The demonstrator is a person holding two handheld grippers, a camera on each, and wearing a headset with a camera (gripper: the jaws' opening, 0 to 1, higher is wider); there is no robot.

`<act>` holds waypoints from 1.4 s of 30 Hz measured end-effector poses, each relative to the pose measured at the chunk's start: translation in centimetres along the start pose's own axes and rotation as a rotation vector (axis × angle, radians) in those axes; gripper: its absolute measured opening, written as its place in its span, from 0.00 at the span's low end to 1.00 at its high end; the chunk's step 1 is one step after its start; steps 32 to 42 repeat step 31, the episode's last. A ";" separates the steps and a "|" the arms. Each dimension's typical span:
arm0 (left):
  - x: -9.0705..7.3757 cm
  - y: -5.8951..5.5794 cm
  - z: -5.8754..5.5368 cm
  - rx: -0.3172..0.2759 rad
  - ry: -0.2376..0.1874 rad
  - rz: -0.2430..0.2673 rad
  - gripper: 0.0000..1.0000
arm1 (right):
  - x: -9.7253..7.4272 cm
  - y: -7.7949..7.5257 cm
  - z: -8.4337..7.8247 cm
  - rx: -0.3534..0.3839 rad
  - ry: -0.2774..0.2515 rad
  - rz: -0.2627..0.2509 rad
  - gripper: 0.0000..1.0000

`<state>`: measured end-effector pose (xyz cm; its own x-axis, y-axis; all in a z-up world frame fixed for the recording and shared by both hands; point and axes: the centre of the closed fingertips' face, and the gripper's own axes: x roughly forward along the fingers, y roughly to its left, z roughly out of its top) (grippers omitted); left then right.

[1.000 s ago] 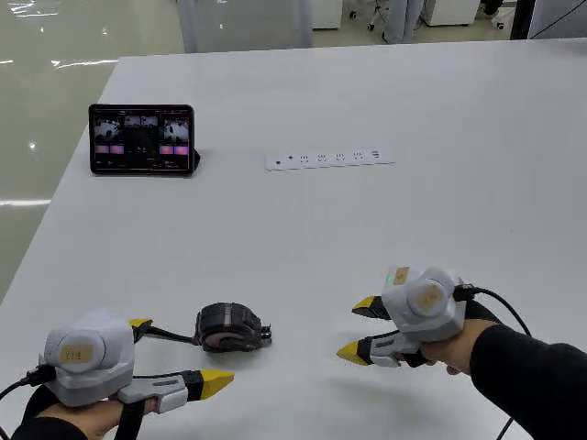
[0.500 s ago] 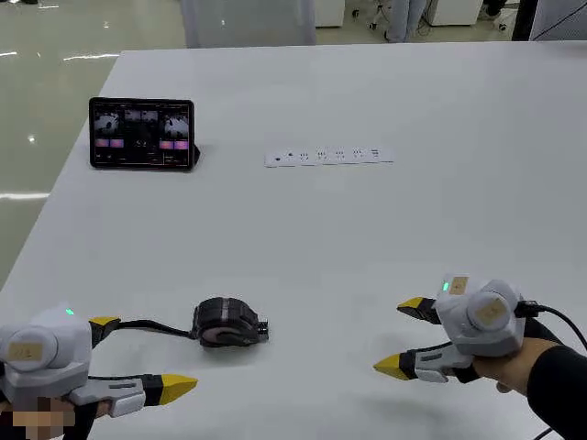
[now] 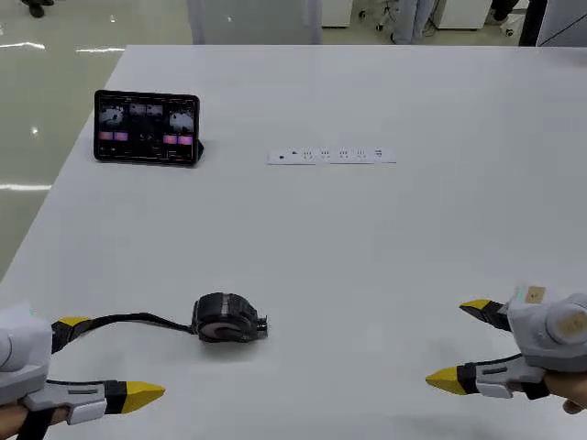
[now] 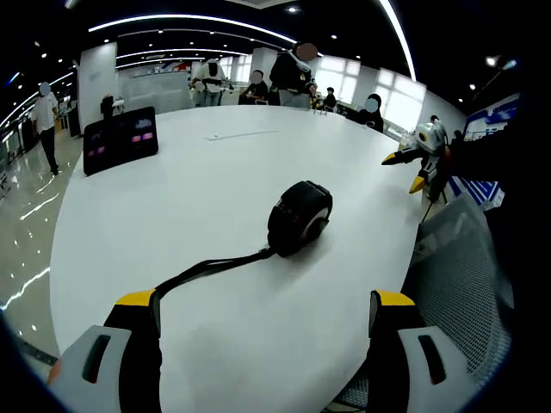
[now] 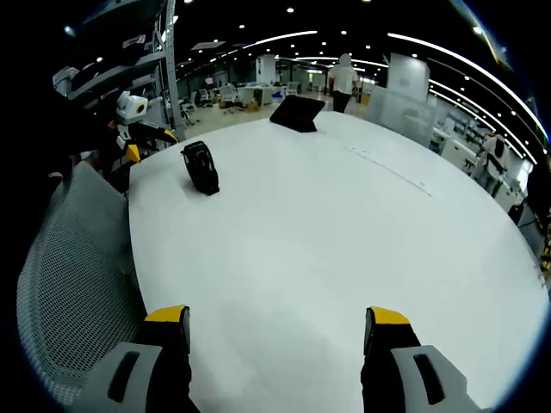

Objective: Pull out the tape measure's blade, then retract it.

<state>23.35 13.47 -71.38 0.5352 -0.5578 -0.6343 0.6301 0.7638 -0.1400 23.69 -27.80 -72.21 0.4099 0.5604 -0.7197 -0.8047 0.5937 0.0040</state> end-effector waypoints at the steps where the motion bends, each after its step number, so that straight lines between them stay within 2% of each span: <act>1: 0.0 0.0 -0.1 0.015 -0.003 0.005 0.99 | -0.3 -0.1 -0.2 0.008 -0.001 -0.003 0.83; 4: 0.0 -0.1 -0.1 0.002 0.000 0.000 0.99 | -1.0 -0.4 -0.7 0.028 -0.008 -0.014 0.90; 9: 0.3 -0.1 -0.1 0.019 0.011 0.002 0.99 | -1.7 -0.6 -1.7 0.056 -0.013 -0.021 0.99; 11: 0.3 -0.2 -0.1 0.016 0.014 -0.008 0.99 | -2.1 -0.7 -1.9 0.050 -0.003 -0.039 0.99; 12: 0.2 -0.1 0.0 0.035 0.016 -0.006 0.99 | -2.2 -0.8 -2.2 0.051 -0.001 -0.038 0.99; 16: 0.2 0.1 0.1 0.046 0.026 -0.007 0.99 | -2.9 -0.9 -2.6 0.056 0.013 -0.041 0.99; 17: 0.1 0.1 0.0 0.038 0.038 -0.019 0.99 | -3.1 -0.9 -2.7 0.060 0.017 -0.042 0.99; 19: 0.0 0.3 0.2 0.048 0.032 -0.012 0.99 | -3.2 -1.0 -2.8 0.063 0.017 -0.043 0.99; 27: -0.6 1.2 0.5 0.051 0.026 0.007 0.99 | -3.3 -0.5 -2.7 0.074 0.014 -0.037 0.99; 42: -0.6 1.4 0.4 0.049 0.025 0.012 0.99 | -3.2 -0.3 -2.6 0.075 0.014 -0.033 0.99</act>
